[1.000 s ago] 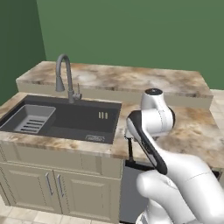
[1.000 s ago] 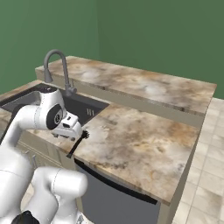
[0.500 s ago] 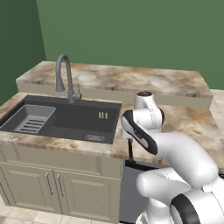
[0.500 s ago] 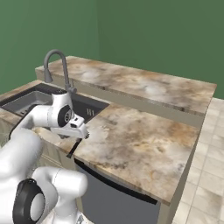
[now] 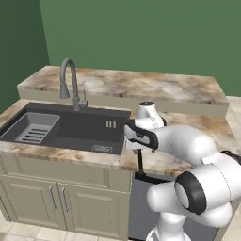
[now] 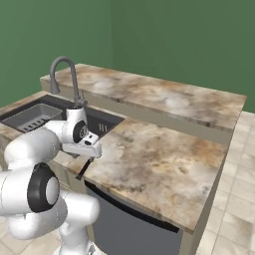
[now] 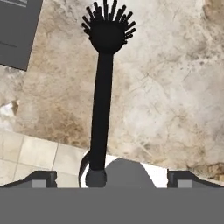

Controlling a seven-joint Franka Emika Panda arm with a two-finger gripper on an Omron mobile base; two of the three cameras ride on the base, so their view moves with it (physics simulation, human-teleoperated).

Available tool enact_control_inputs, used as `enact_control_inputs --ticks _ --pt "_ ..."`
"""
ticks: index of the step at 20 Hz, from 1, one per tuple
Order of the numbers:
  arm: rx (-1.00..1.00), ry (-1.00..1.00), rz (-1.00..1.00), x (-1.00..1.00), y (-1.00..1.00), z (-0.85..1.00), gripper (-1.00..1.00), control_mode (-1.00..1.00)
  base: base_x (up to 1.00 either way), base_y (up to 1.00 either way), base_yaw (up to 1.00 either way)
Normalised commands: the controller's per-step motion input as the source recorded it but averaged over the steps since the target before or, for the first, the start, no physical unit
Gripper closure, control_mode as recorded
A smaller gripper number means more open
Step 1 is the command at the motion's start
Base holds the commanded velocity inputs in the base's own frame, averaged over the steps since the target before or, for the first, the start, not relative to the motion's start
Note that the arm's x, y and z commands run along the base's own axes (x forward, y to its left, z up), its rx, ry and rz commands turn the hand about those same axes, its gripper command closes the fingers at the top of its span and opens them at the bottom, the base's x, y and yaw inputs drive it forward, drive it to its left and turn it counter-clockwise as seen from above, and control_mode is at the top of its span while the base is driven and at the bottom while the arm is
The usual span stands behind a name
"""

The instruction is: Grab the spray bottle from the cabinet, then place it next to the cutting board for sanitizing. Then grab the dish brush from the countertop next to the sink and place it next to the cutting board.

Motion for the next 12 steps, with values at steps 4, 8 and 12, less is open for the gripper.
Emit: enact_control_inputs --ticks 4,8,12 --pt "0.00 0.07 0.00 0.48 0.10 -0.42 -1.00 -1.00 0.00 0.00 0.00" --pt "0.00 0.08 0.00 0.43 0.04 -0.45 -1.00 -1.00 0.00 0.00 0.00" --pt "0.00 0.04 0.00 0.39 0.03 -0.41 -1.00 -1.00 0.00 0.00 0.00"
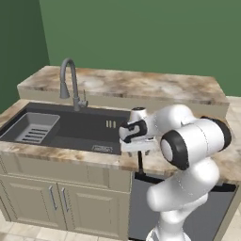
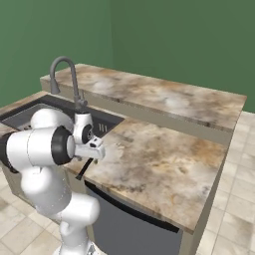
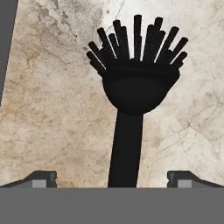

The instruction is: Grab the spray bottle from the cabinet, then place it next to the cutting board for sanitizing. Then grab the dish brush from the countertop next to the sink and place it next to the cutting board.

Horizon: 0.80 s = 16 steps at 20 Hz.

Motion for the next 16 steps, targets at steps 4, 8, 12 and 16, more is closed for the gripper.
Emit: enact_control_inputs --ticks 4,8,12,16 --pt "0.00 0.03 0.00 0.33 0.00 -0.30 -1.00 -1.00 0.00 0.00 0.00" --pt "0.00 0.02 0.00 0.19 0.00 -0.25 -1.00 -1.00 0.00 0.00 0.00" --pt "0.00 0.02 0.00 0.22 0.06 -0.31 1.00 -1.00 0.00 0.00 0.00" --pt "0.00 0.00 0.00 0.17 0.07 -0.29 1.00 -1.00 0.00 0.00 0.00"
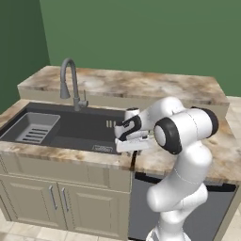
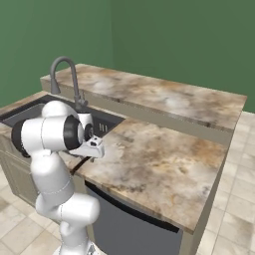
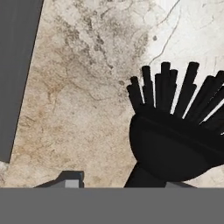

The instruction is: Grab the spray bottle from the cabinet, then place it next to the cutting board for sanitizing. Then grab the dish brush from the countertop next to the sink and place it next to the cutting board.

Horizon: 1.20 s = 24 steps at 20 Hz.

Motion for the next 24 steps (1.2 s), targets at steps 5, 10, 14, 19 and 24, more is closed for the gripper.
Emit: enact_control_inputs --ticks 5,10,14,19,24 --pt "0.00 0.00 0.00 0.11 0.03 -0.22 1.00 -1.00 0.00 0.00 0.00" --pt "0.00 0.00 -0.04 -0.07 0.00 0.05 1.00 -1.00 0.00 0.00 0.00" --pt "0.02 -0.18 -0.09 -0.56 -0.13 0.82 1.00 -1.00 0.00 0.00 0.00" --pt "0.01 -0.37 -0.08 -0.60 -0.11 0.98 1.00 -1.00 0.00 0.00 0.00" --pt "0.02 -0.54 -0.09 -0.71 -0.07 0.85 1.00 -1.00 0.00 0.00 0.00"
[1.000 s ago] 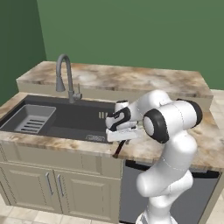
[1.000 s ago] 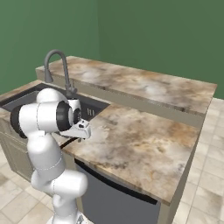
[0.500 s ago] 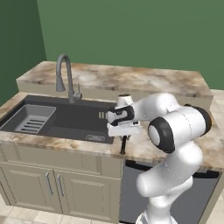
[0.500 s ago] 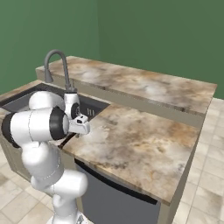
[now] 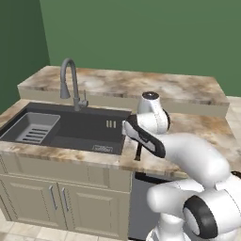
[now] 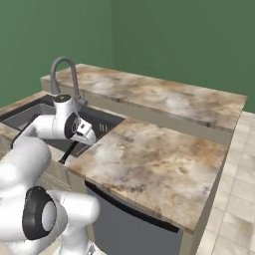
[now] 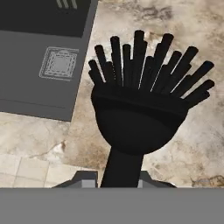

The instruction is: Grab the spray bottle from the cabinet, then place it next to the cutting board for sanitizing. Then grab the dish brush from the countertop next to the sink and place it next to the cutting board.

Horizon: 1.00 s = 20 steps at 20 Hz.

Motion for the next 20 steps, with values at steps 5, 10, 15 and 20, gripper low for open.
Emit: enact_control_inputs --ticks 5,10,15,20 --pt "0.01 -0.65 -0.12 -0.57 0.00 0.74 1.00 -1.00 0.00 0.00 0.00" --pt "0.05 -0.64 -0.11 -0.49 0.00 0.68 1.00 -1.00 0.00 0.00 0.00" --pt "0.11 -0.53 -0.11 -0.51 -0.06 0.59 1.00 -1.00 0.00 0.00 0.00" --pt "0.12 -0.37 -0.06 -0.52 -0.29 0.43 1.00 -1.00 0.00 0.00 0.00"
